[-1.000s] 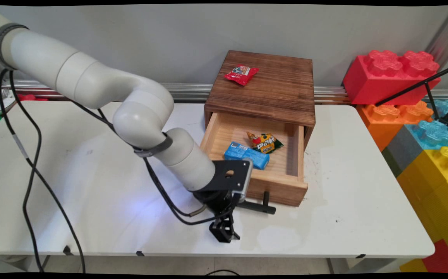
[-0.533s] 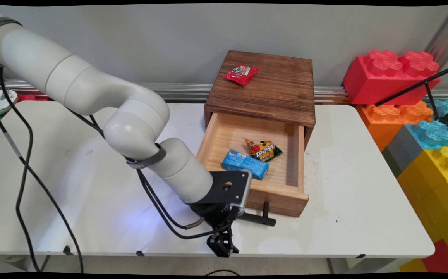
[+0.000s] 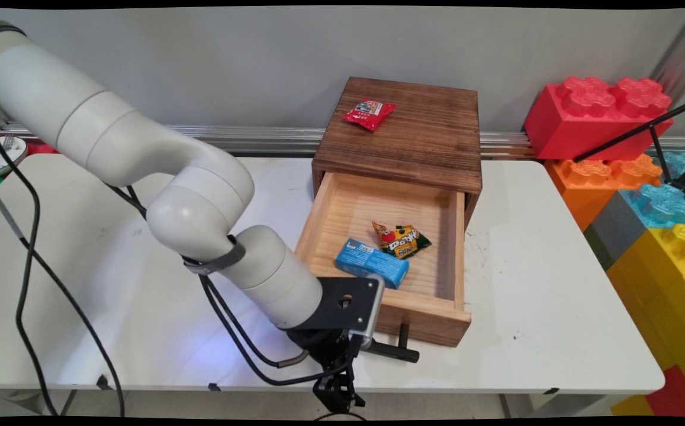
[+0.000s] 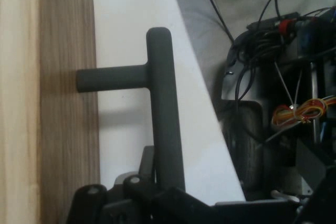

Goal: Open the drawer

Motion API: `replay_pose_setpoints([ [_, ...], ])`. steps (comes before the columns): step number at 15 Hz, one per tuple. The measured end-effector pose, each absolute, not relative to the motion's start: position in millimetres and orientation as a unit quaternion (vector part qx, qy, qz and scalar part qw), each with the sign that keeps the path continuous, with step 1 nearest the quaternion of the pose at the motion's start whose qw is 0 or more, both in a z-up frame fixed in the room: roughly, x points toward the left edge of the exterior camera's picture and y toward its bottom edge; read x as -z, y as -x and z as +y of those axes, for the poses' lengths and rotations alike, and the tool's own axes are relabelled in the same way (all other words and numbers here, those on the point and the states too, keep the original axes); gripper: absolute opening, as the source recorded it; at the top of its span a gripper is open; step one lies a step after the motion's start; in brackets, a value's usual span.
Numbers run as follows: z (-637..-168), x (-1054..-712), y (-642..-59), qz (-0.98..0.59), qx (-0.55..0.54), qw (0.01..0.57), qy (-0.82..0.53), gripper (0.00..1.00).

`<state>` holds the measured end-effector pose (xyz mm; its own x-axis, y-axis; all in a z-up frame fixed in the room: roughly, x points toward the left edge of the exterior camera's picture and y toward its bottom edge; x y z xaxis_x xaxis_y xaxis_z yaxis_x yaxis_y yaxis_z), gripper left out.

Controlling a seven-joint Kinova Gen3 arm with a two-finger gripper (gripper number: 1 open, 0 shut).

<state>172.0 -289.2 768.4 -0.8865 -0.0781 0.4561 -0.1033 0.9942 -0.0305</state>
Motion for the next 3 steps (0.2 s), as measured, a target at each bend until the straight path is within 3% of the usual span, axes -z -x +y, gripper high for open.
replay_pose_setpoints([
  [3, -285.4, -767.3, -171.6, -0.971, -0.029, 0.235, -0.045, 1.0],
])
